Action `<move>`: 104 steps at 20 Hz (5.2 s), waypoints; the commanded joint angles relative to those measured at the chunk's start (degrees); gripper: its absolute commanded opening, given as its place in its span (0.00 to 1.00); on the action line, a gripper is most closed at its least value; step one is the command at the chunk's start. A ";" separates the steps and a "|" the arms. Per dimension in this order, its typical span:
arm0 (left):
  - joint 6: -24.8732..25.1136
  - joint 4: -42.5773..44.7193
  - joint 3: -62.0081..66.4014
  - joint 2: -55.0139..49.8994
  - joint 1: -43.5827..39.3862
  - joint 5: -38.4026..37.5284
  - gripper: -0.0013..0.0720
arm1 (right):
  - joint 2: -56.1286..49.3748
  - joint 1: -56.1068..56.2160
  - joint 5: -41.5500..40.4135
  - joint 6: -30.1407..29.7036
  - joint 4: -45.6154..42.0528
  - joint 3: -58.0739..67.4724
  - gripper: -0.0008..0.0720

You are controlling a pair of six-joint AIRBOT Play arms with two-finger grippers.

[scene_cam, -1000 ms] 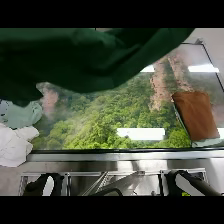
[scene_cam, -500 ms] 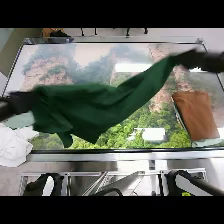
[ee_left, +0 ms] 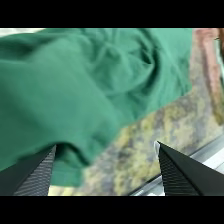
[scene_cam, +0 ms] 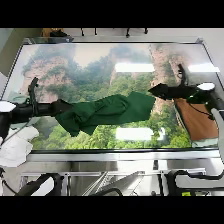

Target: Fold the shirts.

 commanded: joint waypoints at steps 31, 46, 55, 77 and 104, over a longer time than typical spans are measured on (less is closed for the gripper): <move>-3.72 7.78 3.74 -17.46 0.94 4.83 0.04 | -7.85 8.90 -15.61 -10.47 18.27 -17.53 0.04; -3.98 7.65 7.93 -17.46 1.01 -2.99 0.04 | -2.16 5.18 -8.92 4.87 -3.65 -16.31 0.83; -4.00 7.39 7.96 -17.46 1.01 -1.86 0.04 | -9.40 7.58 -18.86 -8.63 18.12 -15.52 0.38; -9.01 -19.34 60.61 18.05 36.87 6.71 0.04 | 18.18 -20.04 -10.23 -1.16 15.65 57.37 0.04; -2.95 21.07 30.69 -34.01 -16.68 -4.37 0.04 | 4.28 -0.61 3.89 12.55 -17.57 -15.82 0.81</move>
